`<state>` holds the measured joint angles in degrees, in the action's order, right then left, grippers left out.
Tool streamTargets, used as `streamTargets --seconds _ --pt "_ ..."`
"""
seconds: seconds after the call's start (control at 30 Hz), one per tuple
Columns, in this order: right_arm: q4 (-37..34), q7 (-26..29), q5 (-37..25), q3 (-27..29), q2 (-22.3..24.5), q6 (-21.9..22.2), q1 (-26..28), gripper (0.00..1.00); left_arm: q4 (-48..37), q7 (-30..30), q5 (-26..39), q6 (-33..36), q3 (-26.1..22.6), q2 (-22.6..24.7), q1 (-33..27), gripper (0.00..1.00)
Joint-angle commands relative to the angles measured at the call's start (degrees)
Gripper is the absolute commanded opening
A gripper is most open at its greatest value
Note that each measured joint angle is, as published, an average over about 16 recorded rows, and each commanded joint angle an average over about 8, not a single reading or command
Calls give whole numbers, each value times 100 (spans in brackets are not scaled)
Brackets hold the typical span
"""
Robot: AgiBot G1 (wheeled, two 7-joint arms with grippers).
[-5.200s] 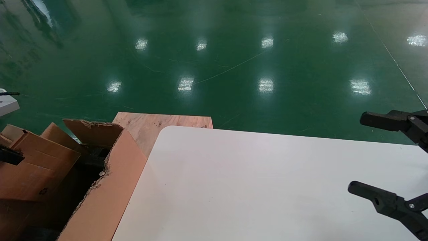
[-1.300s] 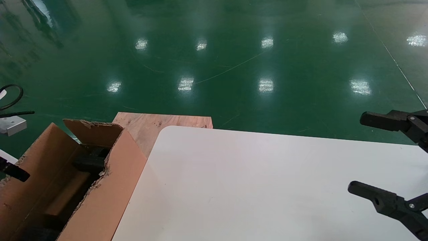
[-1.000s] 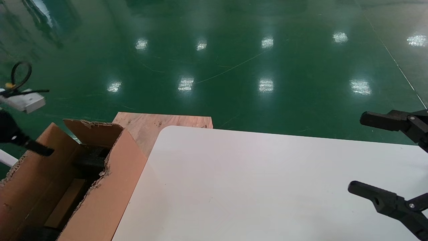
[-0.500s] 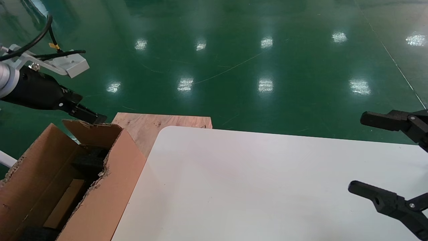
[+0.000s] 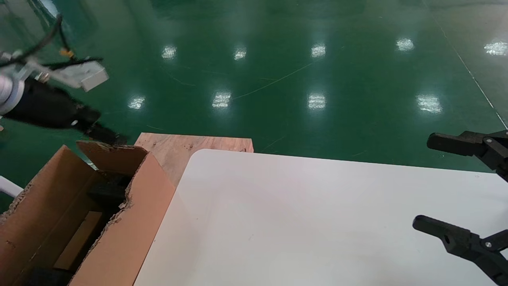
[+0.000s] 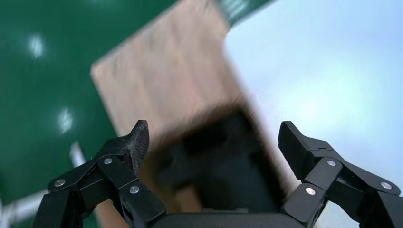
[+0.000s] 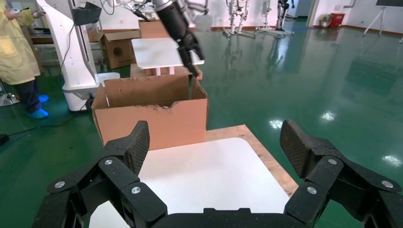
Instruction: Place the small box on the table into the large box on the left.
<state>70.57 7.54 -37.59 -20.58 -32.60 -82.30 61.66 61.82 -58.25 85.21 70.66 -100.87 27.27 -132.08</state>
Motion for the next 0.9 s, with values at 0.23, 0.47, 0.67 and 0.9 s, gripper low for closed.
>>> streamTargets --seconds 0.23,0.47,0.67,0.9 --pt "0 0 0 0 0 0 0 100 155 613 -562 194 1097 101 909 100" --pt "0 0 0 0 0 0 0 100 302 1206 -1103 382 2156 198 1790 100" --pt "0 0 0 0 0 0 0 100 428 1716 -1568 543 3067 281 2547 100" --pt "0 0 0 0 0 0 0 100 574 2310 -2110 731 4129 378 3430 100"
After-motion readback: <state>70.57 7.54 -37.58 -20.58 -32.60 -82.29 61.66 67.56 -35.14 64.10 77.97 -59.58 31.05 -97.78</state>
